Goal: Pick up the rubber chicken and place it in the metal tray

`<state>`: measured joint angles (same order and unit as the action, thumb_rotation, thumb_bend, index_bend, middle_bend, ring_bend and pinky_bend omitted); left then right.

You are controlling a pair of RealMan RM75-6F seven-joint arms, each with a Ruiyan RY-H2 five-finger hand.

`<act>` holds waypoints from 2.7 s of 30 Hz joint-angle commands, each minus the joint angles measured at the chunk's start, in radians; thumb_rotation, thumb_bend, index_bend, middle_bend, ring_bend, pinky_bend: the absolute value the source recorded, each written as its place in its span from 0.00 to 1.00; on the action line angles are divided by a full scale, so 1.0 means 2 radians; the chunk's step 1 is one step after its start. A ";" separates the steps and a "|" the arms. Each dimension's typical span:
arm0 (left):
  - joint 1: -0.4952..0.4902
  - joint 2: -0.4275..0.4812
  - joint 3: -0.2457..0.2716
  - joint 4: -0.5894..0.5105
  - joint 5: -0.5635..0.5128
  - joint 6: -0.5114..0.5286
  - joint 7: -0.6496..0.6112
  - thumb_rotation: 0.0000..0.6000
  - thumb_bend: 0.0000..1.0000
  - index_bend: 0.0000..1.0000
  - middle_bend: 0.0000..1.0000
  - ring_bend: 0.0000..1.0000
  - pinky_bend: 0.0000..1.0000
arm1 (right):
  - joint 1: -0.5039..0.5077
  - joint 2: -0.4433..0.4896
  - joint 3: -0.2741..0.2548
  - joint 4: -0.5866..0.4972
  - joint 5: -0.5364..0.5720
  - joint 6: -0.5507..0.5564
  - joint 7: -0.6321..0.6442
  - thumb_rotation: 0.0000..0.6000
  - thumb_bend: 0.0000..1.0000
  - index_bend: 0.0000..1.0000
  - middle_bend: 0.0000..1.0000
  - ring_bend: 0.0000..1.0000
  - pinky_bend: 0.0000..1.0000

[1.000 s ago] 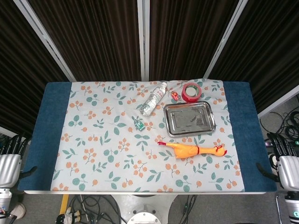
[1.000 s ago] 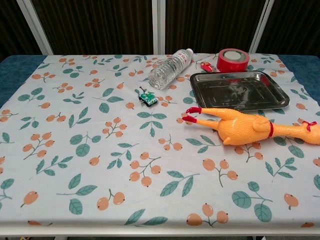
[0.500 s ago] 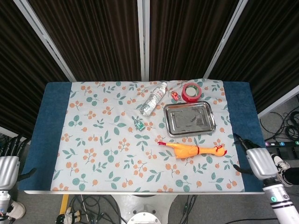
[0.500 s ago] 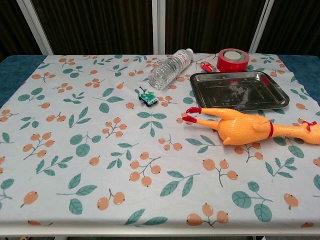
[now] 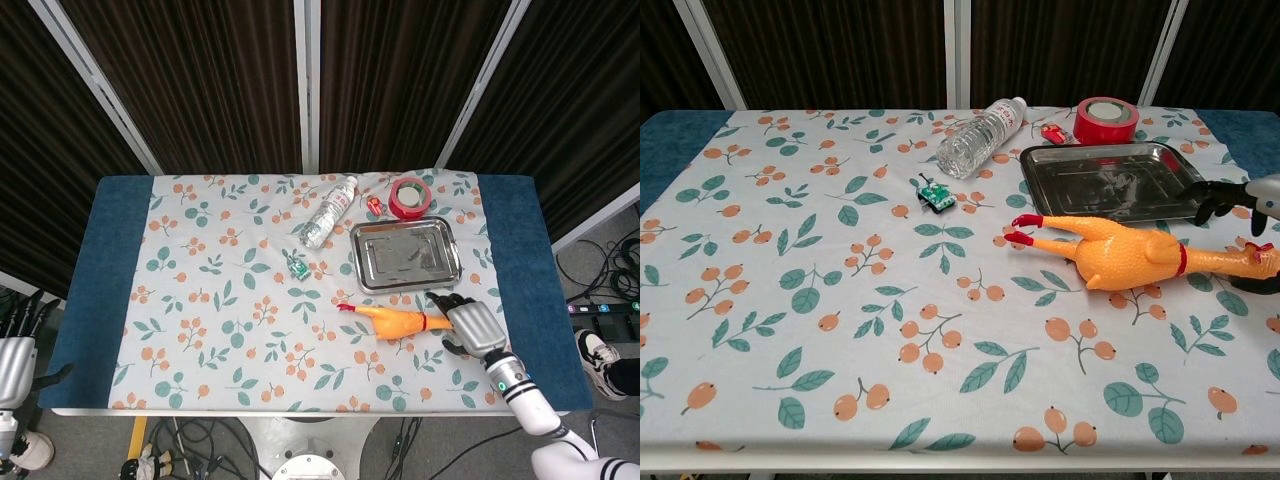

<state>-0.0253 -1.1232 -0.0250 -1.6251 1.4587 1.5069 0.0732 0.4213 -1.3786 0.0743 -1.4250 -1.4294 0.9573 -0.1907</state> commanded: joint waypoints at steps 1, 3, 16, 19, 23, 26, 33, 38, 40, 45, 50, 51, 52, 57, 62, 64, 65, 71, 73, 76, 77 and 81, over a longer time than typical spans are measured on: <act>0.000 0.000 0.000 0.001 -0.001 -0.001 -0.001 1.00 0.12 0.17 0.11 0.08 0.14 | 0.011 -0.021 0.001 0.026 0.014 -0.012 -0.011 1.00 0.22 0.15 0.26 0.22 0.39; 0.000 0.000 0.000 0.002 -0.001 -0.001 -0.002 1.00 0.12 0.17 0.11 0.08 0.14 | 0.015 -0.030 0.000 0.036 0.018 -0.017 -0.010 1.00 0.22 0.16 0.27 0.22 0.40; 0.000 0.000 -0.001 0.004 -0.006 -0.006 -0.004 1.00 0.12 0.17 0.11 0.08 0.14 | 0.037 -0.070 -0.007 0.086 0.002 -0.013 0.005 1.00 0.35 0.50 0.52 0.48 0.68; -0.002 -0.001 -0.002 0.007 -0.002 -0.005 -0.005 1.00 0.12 0.17 0.11 0.08 0.14 | 0.042 -0.068 -0.010 0.086 -0.009 -0.008 0.008 1.00 0.40 0.62 0.59 0.57 0.79; -0.014 0.006 -0.012 0.002 0.010 -0.006 -0.031 1.00 0.11 0.17 0.11 0.08 0.14 | 0.054 -0.033 -0.010 0.048 -0.044 0.010 0.045 1.00 0.41 0.79 0.72 0.71 0.93; -0.032 0.012 -0.021 -0.002 0.032 -0.011 -0.073 1.00 0.11 0.17 0.11 0.08 0.15 | 0.071 0.007 -0.002 0.006 -0.064 0.013 0.064 1.00 0.41 0.86 0.76 0.76 0.99; -0.095 0.033 -0.049 -0.031 0.057 -0.059 -0.204 1.00 0.09 0.17 0.13 0.08 0.17 | 0.140 0.096 0.046 -0.093 -0.058 -0.045 0.049 1.00 0.40 0.91 0.79 0.79 1.00; -0.137 0.033 -0.076 -0.056 0.046 -0.091 -0.218 1.00 0.09 0.17 0.13 0.08 0.17 | 0.200 0.139 0.093 -0.149 -0.004 -0.115 0.024 1.00 0.40 0.91 0.79 0.79 1.00; -0.151 0.032 -0.083 -0.067 0.038 -0.107 -0.220 1.00 0.09 0.17 0.13 0.08 0.17 | 0.223 0.148 0.107 -0.162 0.023 -0.139 0.008 1.00 0.40 0.92 0.79 0.79 1.00; -0.190 0.038 -0.101 -0.107 -0.004 -0.165 -0.240 1.00 0.05 0.15 0.12 0.08 0.17 | 0.294 0.145 0.134 -0.178 0.127 -0.187 -0.053 1.00 0.40 0.92 0.79 0.79 1.00; -0.216 0.046 -0.115 -0.141 -0.052 -0.200 -0.211 1.00 0.04 0.15 0.12 0.08 0.17 | 0.364 0.126 0.136 -0.194 0.252 -0.171 -0.124 1.00 0.40 0.92 0.79 0.79 1.00; -0.219 0.044 -0.117 -0.146 -0.057 -0.199 -0.198 1.00 0.04 0.15 0.12 0.08 0.17 | 0.377 0.122 0.135 -0.197 0.275 -0.166 -0.133 1.00 0.40 0.92 0.79 0.79 1.00; -0.223 0.041 -0.119 -0.150 -0.061 -0.200 -0.188 1.00 0.04 0.15 0.12 0.08 0.17 | 0.389 0.118 0.133 -0.198 0.296 -0.160 -0.143 1.00 0.40 0.92 0.79 0.79 1.00; -0.249 0.032 -0.126 -0.166 -0.091 -0.223 -0.152 1.00 0.02 0.15 0.12 0.08 0.17 | 0.454 0.098 0.115 -0.194 0.397 -0.124 -0.197 1.00 0.40 0.92 0.79 0.79 1.00; -0.272 0.001 -0.132 -0.166 -0.135 -0.218 -0.079 1.00 0.01 0.15 0.12 0.08 0.17 | 0.505 0.078 0.104 -0.192 0.484 -0.083 -0.232 1.00 0.40 0.92 0.80 0.80 1.00; -0.278 -0.007 -0.133 -0.169 -0.148 -0.220 -0.068 1.00 0.00 0.15 0.12 0.08 0.17 | 0.522 0.072 0.101 -0.191 0.515 -0.067 -0.244 1.00 0.40 0.92 0.80 0.80 1.00; -0.280 -0.010 -0.132 -0.170 -0.152 -0.220 -0.063 1.00 0.00 0.15 0.12 0.08 0.17 | 0.528 0.068 0.099 -0.190 0.526 -0.060 -0.248 1.00 0.40 0.92 0.80 0.80 1.00; -0.294 -0.022 -0.135 -0.169 -0.188 -0.225 -0.041 1.00 0.00 0.15 0.12 0.08 0.17 | 0.557 0.048 0.094 -0.184 0.583 -0.028 -0.268 1.00 0.40 0.93 0.80 0.80 1.00; -0.296 -0.025 -0.135 -0.169 -0.199 -0.224 -0.037 1.00 0.00 0.15 0.12 0.08 0.17 | 0.562 0.042 0.095 -0.182 0.594 -0.020 -0.271 1.00 0.40 0.93 0.80 0.80 1.00; -0.300 -0.031 -0.137 -0.167 -0.218 -0.220 -0.025 1.00 0.00 0.15 0.12 0.08 0.17 | 0.569 0.032 0.096 -0.178 0.610 -0.009 -0.274 1.00 0.40 0.93 0.80 0.81 1.00; -0.302 -0.034 -0.137 -0.167 -0.226 -0.217 -0.019 1.00 0.00 0.15 0.12 0.08 0.18 | 0.570 0.029 0.097 -0.177 0.617 -0.004 -0.274 1.00 0.40 0.93 0.80 0.81 1.00; -0.308 -0.040 -0.140 -0.165 -0.253 -0.210 0.000 1.00 0.00 0.15 0.12 0.08 0.18 | 0.575 0.020 0.101 -0.174 0.634 0.006 -0.275 1.00 0.41 0.93 0.80 0.81 1.00</act>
<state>-0.6342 -1.1957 -0.3014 -1.9578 0.9702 1.0793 0.0579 1.5673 -1.3333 0.2737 -1.7751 -0.1679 0.9657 -0.7390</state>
